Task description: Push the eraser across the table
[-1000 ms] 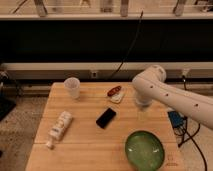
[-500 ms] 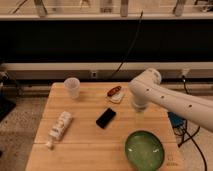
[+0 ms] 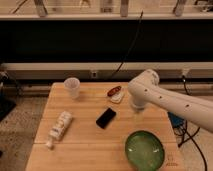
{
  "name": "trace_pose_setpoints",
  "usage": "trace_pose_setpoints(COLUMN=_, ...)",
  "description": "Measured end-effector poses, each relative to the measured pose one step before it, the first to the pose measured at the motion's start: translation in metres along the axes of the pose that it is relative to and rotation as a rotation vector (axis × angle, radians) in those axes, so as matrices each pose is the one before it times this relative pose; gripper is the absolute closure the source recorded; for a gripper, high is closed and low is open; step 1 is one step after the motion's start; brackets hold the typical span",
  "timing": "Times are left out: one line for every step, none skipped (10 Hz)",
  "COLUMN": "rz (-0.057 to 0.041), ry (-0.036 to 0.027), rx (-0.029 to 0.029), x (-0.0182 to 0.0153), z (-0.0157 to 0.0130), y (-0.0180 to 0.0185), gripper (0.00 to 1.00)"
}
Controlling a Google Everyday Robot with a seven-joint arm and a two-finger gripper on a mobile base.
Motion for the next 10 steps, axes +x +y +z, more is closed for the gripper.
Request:
trace_pose_setpoints(rz=-0.00062, ry=0.00010, rx=-0.00135, x=-0.00003, z=0.00185, y=-0.00047, gripper=0.20)
trace_pose_setpoints(rz=-0.00090, ry=-0.00482, rx=-0.00349, x=-0.00202, z=0.00221, y=0.00081, gripper=0.20)
trace_pose_setpoints(rz=0.00102, ry=-0.00001, rx=-0.00228, x=0.00111, z=0.00299, y=-0.00069, gripper=0.20)
trace_pose_setpoints(rz=-0.00104, ry=-0.00145, rx=-0.00209, x=0.00035, z=0.00253, y=-0.00159, gripper=0.24)
trace_pose_setpoints(rz=-0.00133, ry=-0.00313, rx=-0.00350, x=-0.00042, z=0.00283, y=-0.00111, gripper=0.24)
trace_pose_setpoints(rz=-0.00010, ry=-0.00103, rx=-0.00256, x=0.00028, z=0.00382, y=-0.00230, gripper=0.28)
trace_pose_setpoints(rz=-0.00013, ry=0.00013, rx=-0.00295, x=-0.00038, z=0.00247, y=-0.00098, gripper=0.34)
trace_pose_setpoints(rz=-0.00409, ry=0.00069, rx=-0.00215, x=-0.00167, z=0.00196, y=-0.00181, gripper=0.43)
trace_pose_setpoints(rz=-0.00044, ry=0.00086, rx=-0.00542, x=0.00040, z=0.00650, y=-0.00346, gripper=0.56)
trace_pose_setpoints(rz=-0.00145, ry=-0.00327, rx=-0.00262, x=-0.00049, z=0.00224, y=-0.00172, gripper=0.65)
